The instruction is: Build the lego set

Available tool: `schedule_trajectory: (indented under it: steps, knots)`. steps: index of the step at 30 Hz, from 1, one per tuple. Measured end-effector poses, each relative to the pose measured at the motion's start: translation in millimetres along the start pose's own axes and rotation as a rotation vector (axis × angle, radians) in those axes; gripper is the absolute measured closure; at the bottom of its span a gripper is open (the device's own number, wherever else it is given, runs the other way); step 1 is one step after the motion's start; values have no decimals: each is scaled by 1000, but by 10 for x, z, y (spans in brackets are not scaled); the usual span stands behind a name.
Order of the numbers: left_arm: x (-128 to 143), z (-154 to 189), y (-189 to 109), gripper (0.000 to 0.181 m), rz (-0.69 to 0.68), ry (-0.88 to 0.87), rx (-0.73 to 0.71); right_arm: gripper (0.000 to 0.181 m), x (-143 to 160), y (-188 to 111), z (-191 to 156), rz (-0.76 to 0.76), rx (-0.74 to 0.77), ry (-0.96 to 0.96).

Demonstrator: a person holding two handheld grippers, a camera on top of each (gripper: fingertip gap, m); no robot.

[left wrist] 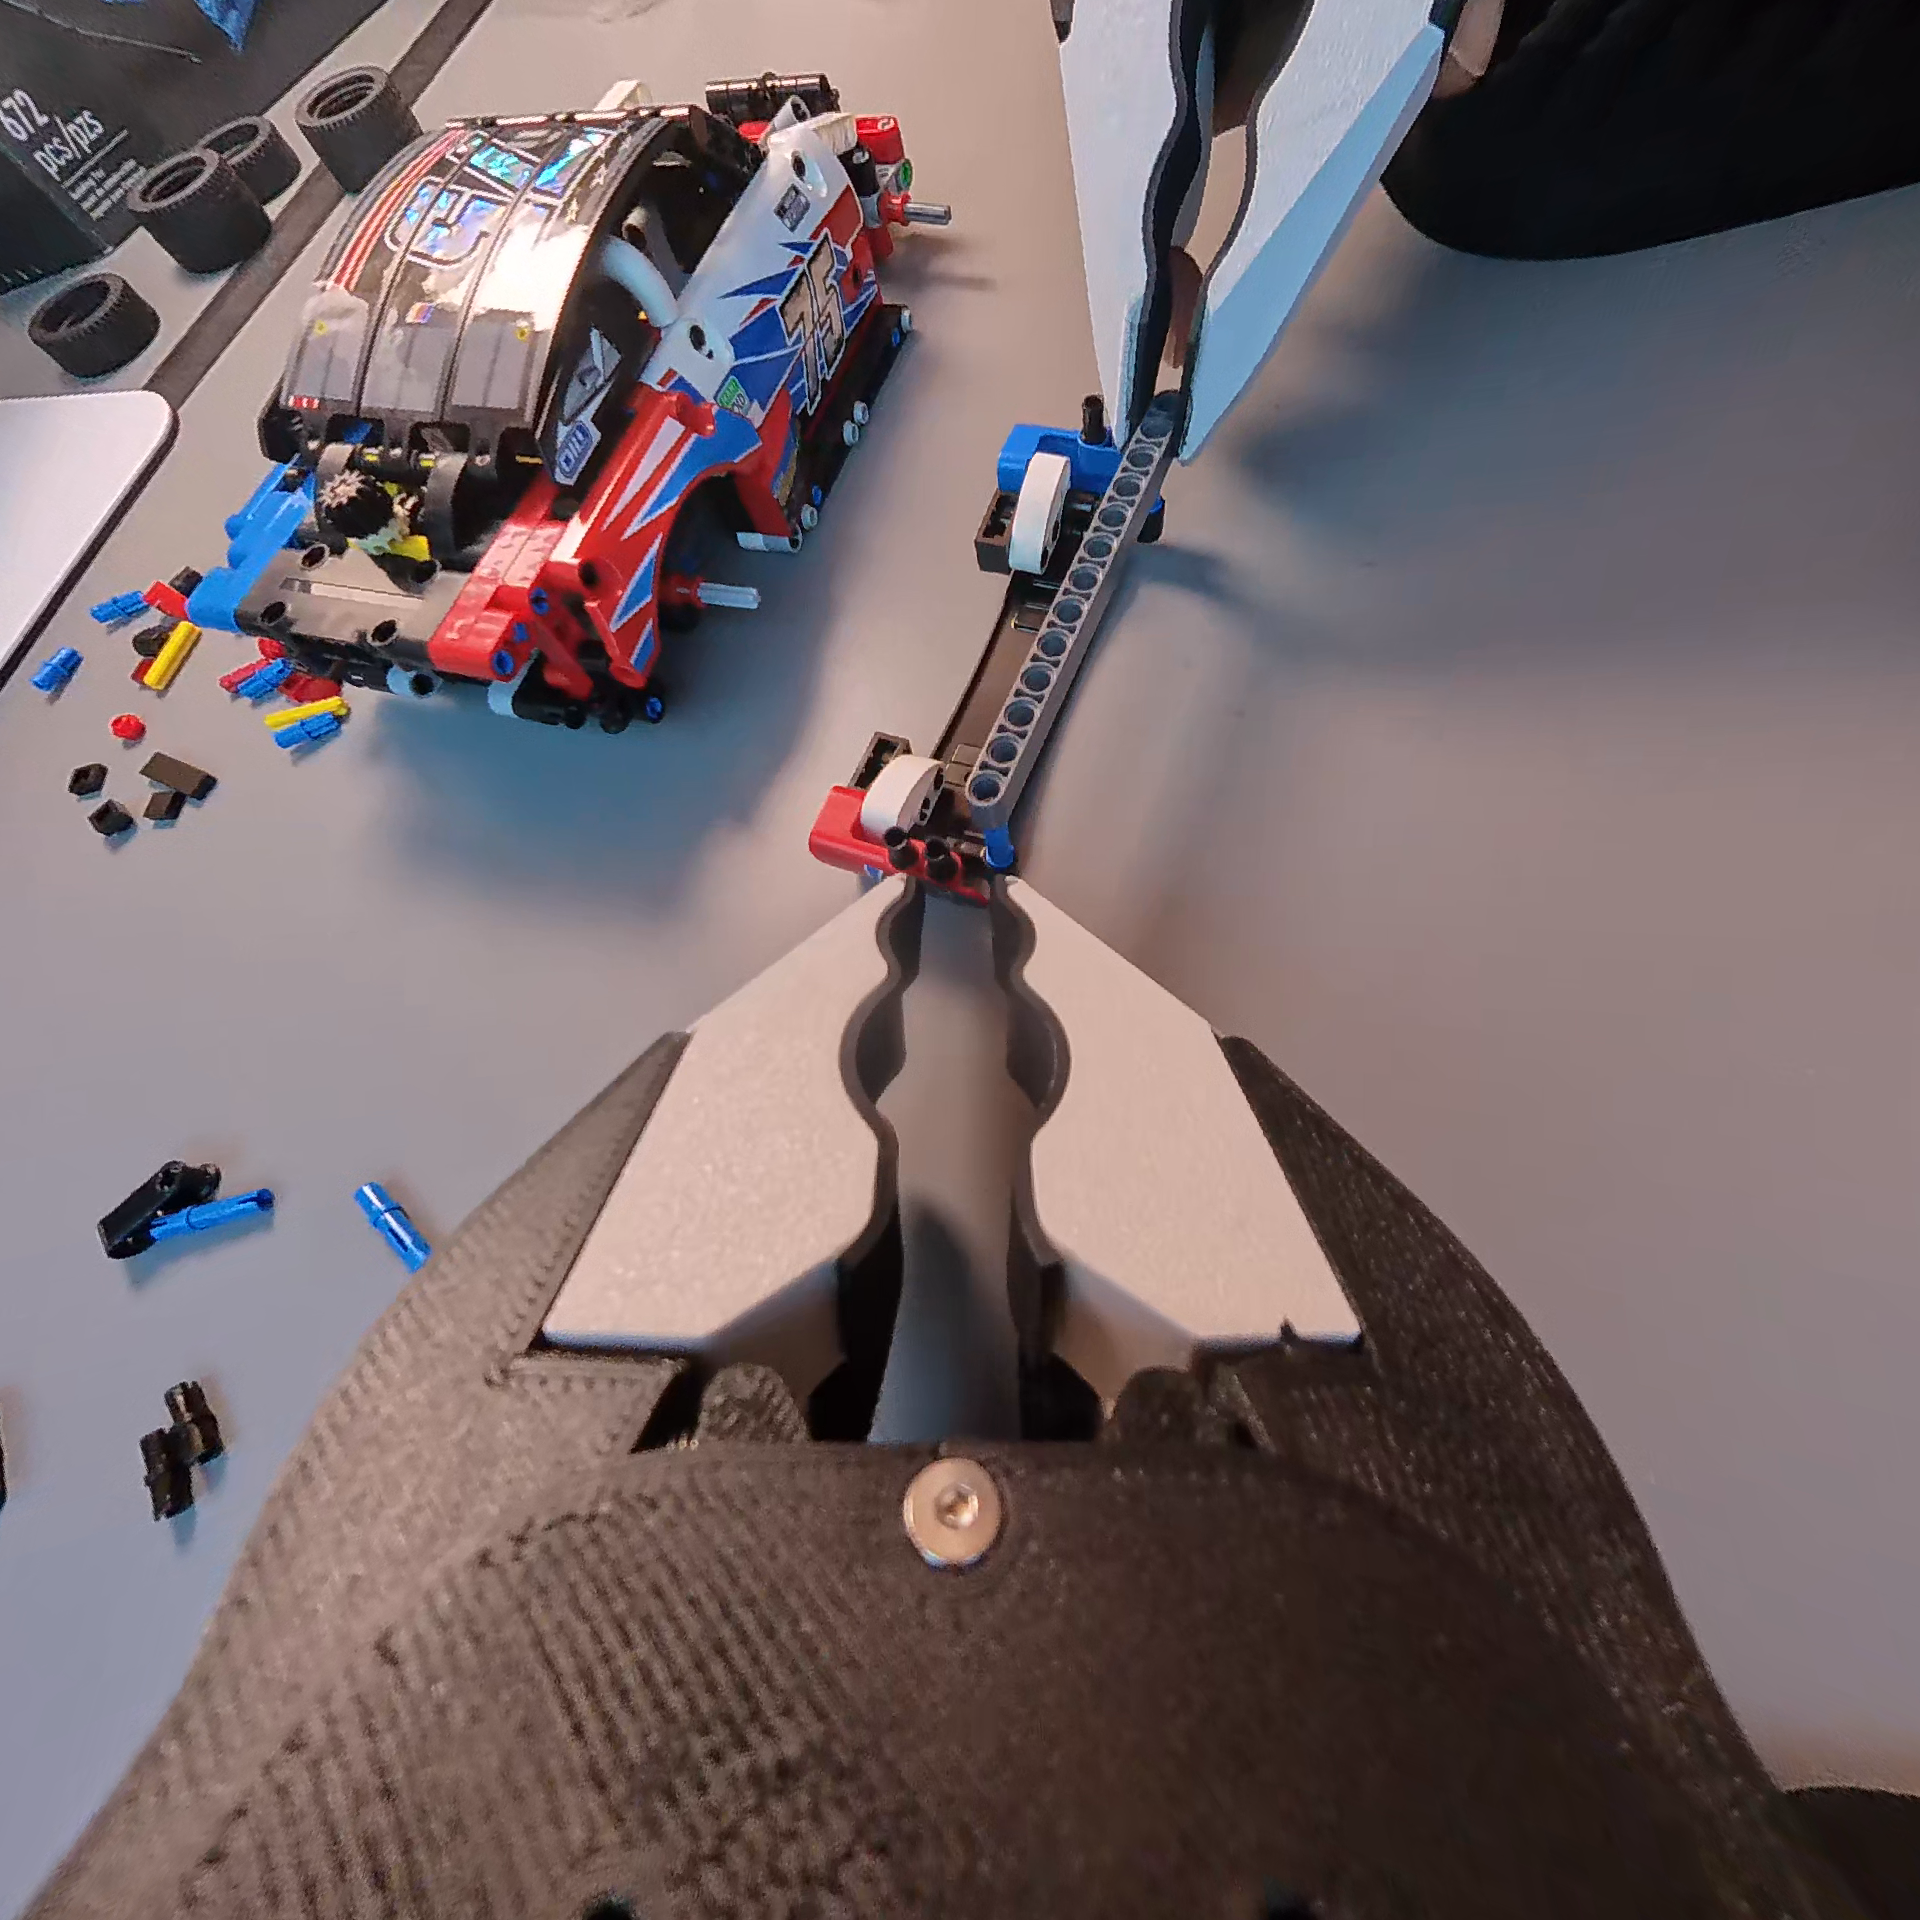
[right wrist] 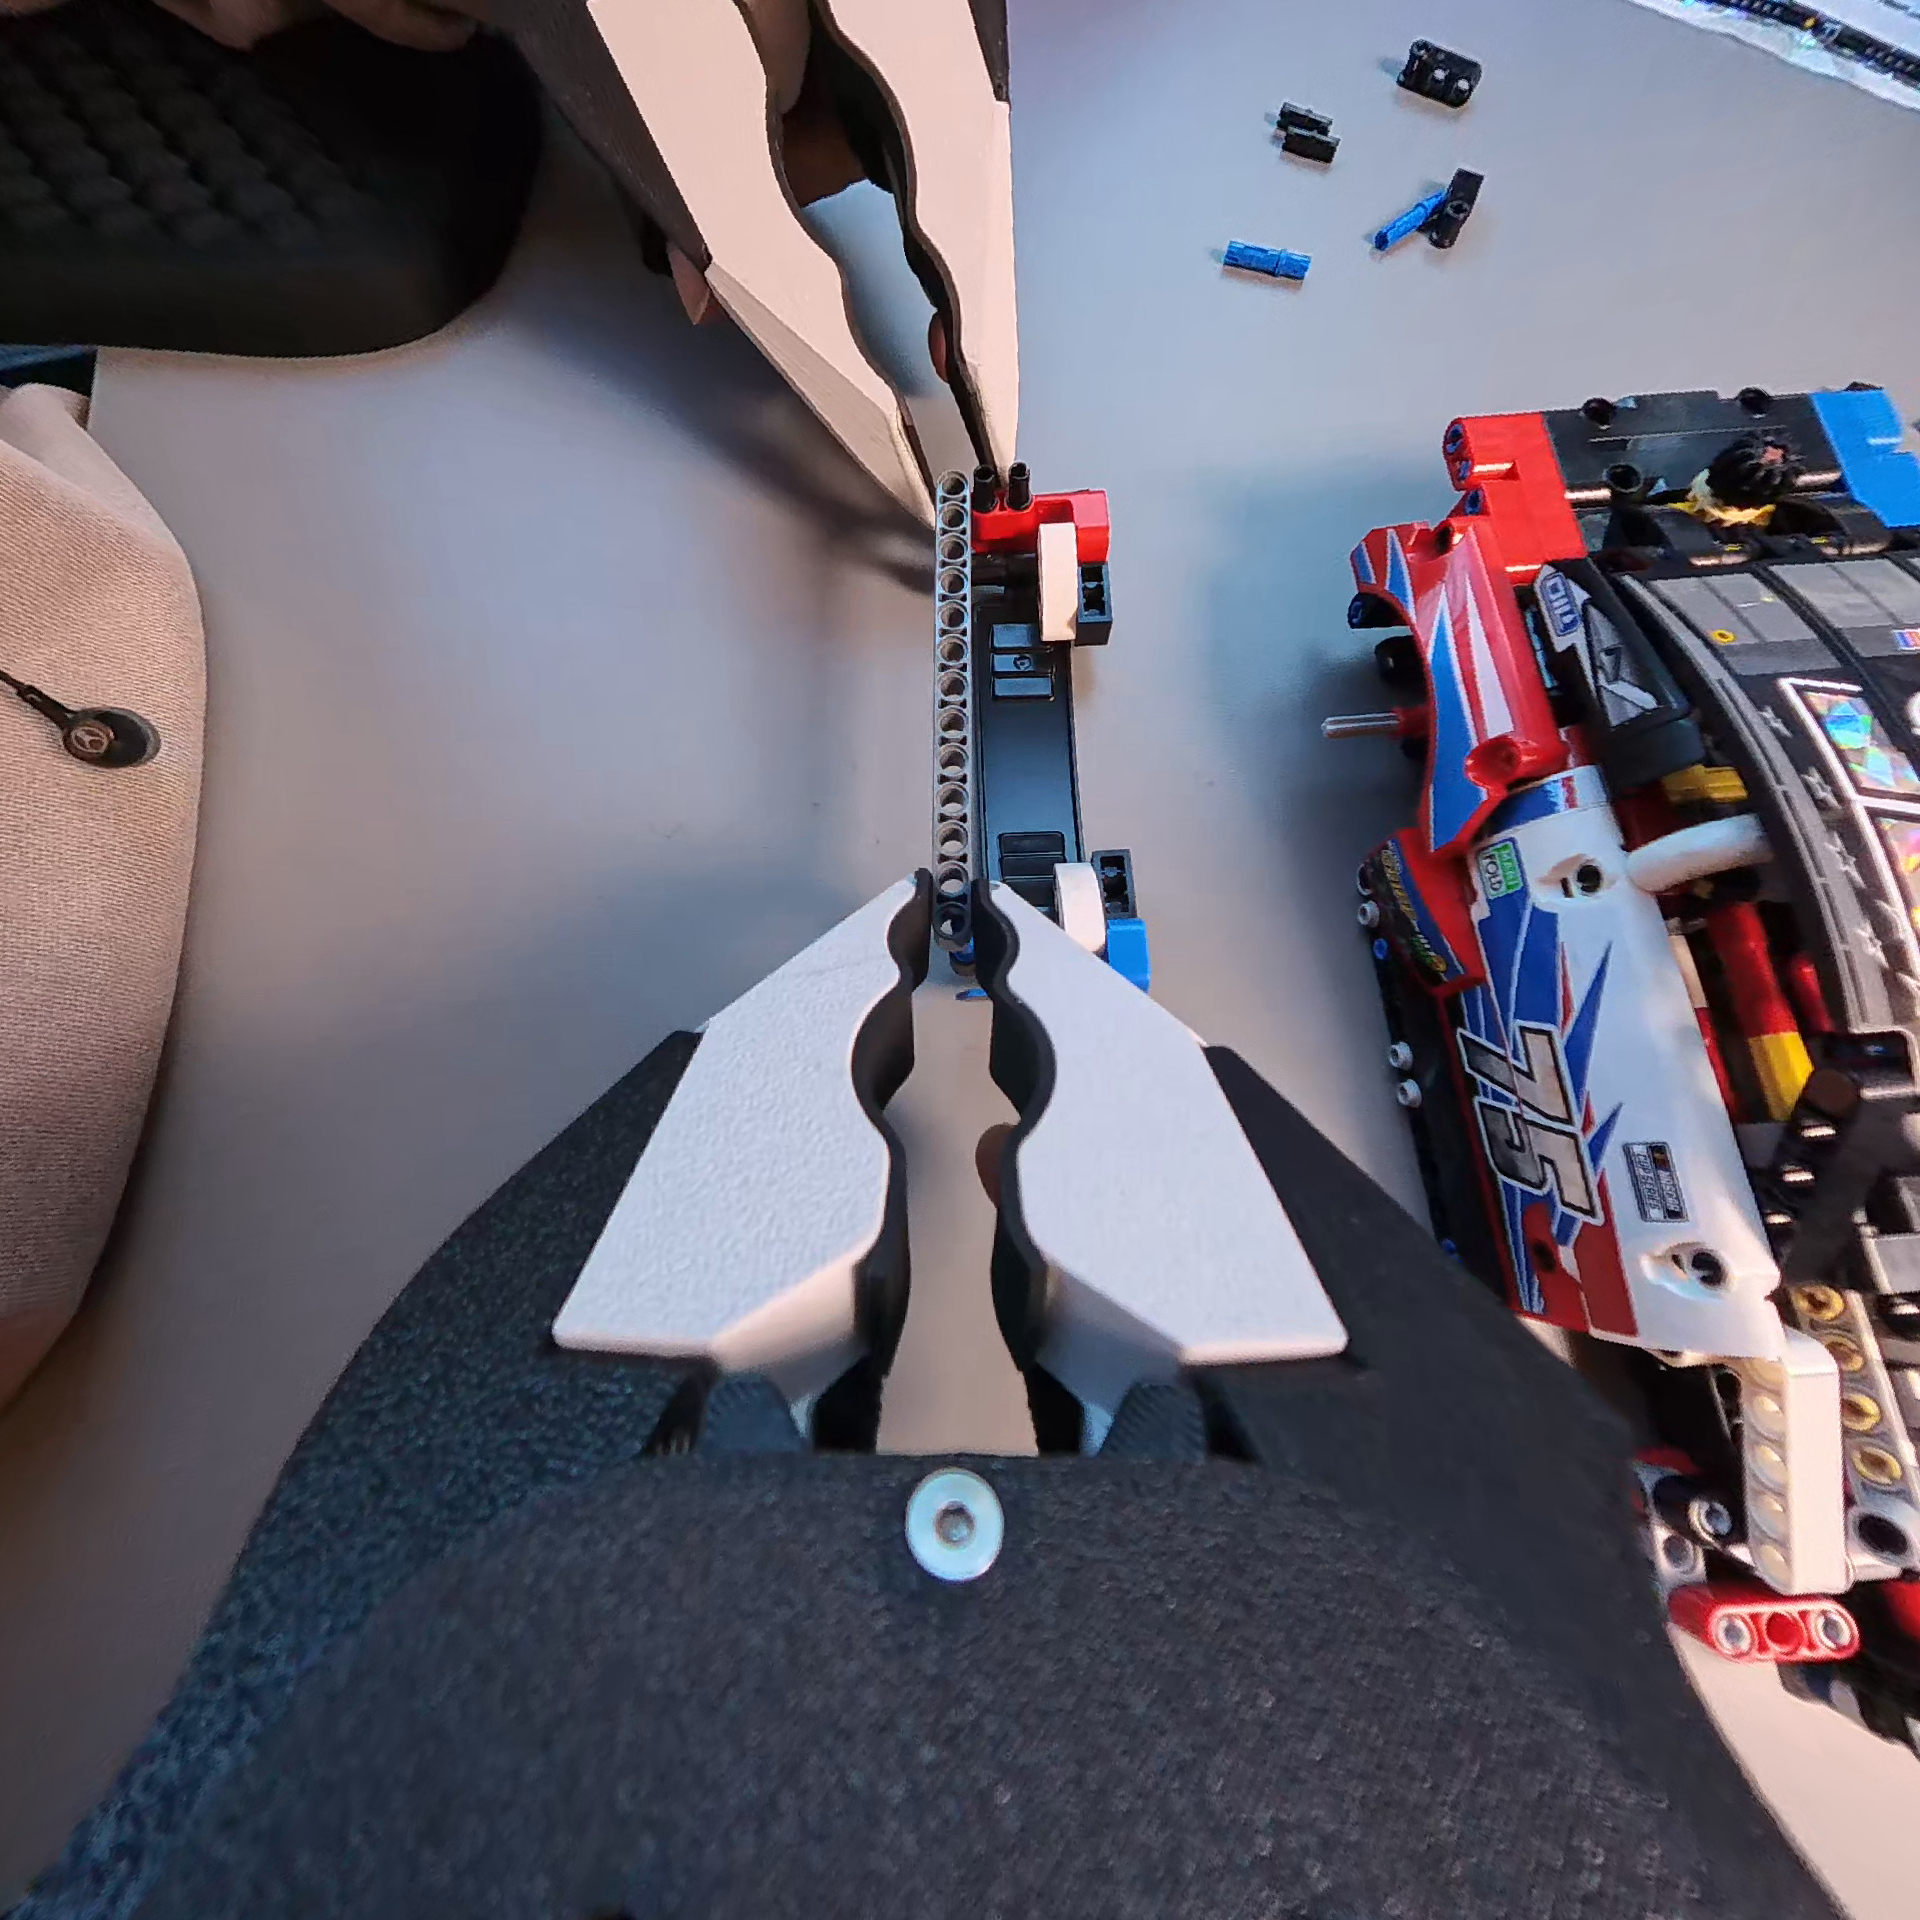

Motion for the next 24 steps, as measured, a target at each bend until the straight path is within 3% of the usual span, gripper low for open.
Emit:
schedule_trajectory:
  steps: [13, 24]
  knots:
    - [11, 5, 5, 171, 0, -2, 3, 170, 13, -3, 15, 3, 10, -31]
    - [4, -2, -3, 171, 7, -13, 1, 175, 22, -20, 35, 24, 16, -29]
Point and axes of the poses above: each gripper's, where its closed fingertips meet, y out along the fingers, x out of its underside, z = x × y across the jaws, the point moved 8 cm from there along -y, back along the fingers, and after that the axes turned 10 degrees about z, right-handed, at the moved point
